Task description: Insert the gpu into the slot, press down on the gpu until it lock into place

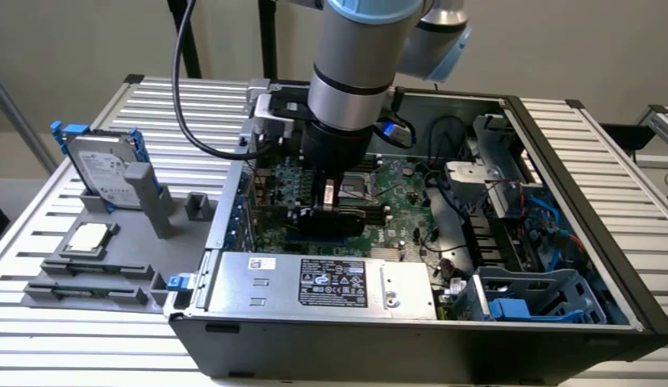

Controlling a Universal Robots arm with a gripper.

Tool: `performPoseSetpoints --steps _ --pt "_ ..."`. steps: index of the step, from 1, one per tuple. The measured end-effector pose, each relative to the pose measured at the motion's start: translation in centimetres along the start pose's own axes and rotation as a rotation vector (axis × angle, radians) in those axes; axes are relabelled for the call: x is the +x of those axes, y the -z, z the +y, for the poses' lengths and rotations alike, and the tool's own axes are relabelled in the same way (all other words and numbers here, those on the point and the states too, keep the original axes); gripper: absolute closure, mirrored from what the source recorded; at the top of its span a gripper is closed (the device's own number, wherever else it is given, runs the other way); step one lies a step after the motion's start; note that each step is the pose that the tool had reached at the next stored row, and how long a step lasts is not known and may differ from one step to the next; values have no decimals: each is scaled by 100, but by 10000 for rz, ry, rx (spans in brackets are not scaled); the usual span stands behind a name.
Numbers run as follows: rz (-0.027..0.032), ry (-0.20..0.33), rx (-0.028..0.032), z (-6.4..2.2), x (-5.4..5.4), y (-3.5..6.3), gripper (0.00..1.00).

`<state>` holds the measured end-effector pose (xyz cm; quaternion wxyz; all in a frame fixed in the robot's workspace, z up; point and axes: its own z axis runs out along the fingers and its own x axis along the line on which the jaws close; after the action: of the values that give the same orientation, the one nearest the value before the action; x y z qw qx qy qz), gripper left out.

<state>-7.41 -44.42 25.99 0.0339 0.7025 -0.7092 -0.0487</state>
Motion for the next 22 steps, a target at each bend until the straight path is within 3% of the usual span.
performPoseSetpoints --steps 4,11,22 --pt "1 -1 -8 -24 0 4 73" --pt "-1 -36 -162 -27 3 2 73" --pt "-8 -88 -257 -77 11 -24 73"
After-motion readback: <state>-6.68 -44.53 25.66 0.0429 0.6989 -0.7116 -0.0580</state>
